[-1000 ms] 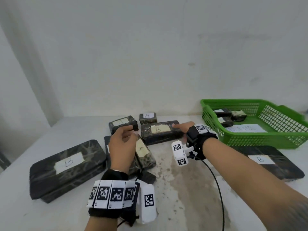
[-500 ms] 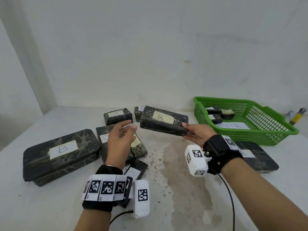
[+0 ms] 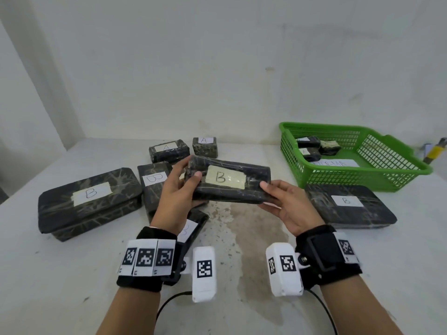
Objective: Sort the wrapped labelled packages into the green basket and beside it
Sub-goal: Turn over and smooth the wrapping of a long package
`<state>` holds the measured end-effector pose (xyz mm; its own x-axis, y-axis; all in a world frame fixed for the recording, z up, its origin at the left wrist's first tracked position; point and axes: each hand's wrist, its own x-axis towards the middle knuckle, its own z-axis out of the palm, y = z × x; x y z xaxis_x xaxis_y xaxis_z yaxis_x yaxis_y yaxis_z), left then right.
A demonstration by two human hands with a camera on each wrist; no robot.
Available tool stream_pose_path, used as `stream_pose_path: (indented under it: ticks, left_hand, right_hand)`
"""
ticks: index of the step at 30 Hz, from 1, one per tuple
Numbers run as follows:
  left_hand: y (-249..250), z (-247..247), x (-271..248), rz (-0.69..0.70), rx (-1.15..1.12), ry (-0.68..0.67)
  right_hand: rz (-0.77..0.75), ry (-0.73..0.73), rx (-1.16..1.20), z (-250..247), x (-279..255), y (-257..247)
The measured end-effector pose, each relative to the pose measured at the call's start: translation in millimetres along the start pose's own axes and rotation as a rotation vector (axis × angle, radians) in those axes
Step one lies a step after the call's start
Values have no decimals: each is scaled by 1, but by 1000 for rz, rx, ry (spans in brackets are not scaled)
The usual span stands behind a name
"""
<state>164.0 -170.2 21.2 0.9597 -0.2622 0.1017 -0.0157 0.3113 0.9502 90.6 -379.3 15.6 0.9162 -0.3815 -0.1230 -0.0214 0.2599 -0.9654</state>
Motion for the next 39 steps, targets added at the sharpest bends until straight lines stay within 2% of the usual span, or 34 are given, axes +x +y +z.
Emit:
stream_pose_path:
  ticks: [3, 5, 7, 11, 16, 20, 25, 28, 33, 39]
  left_hand:
    - [-4, 2, -2, 14, -1, 38]
    - [-6, 8, -6, 20, 13, 14]
    - [-8, 12, -11, -1, 17, -21]
    - [-5, 9, -17, -23, 3, -77]
    - [-6, 7, -18, -30, 11, -162]
    - [-15, 12, -16, 41, 83, -76]
    - [-16, 14, -19, 33, 68, -100]
    - [-13, 15, -20, -24, 68, -94]
    - [-14, 18, -22, 62, 153, -35]
    - [-13, 18, -24, -32, 166, -70]
  right_hand:
    - [-6, -53, 146, 5, -7, 4]
    - [-19, -123, 192, 7, -12, 4]
    - [-66, -163, 147, 6, -16, 2]
    - [-195, -114, 92, 2, -18, 0]
    - [-229, -161, 35, 2, -20, 0]
    - [-193, -138, -50, -1, -17, 0]
    - [-263, -6, -65, 7, -16, 8]
    - [-282, -1, -35, 9, -16, 10]
    - [-286, 0, -74, 12, -15, 14]
    - [-327, 26, -44, 8, -15, 16]
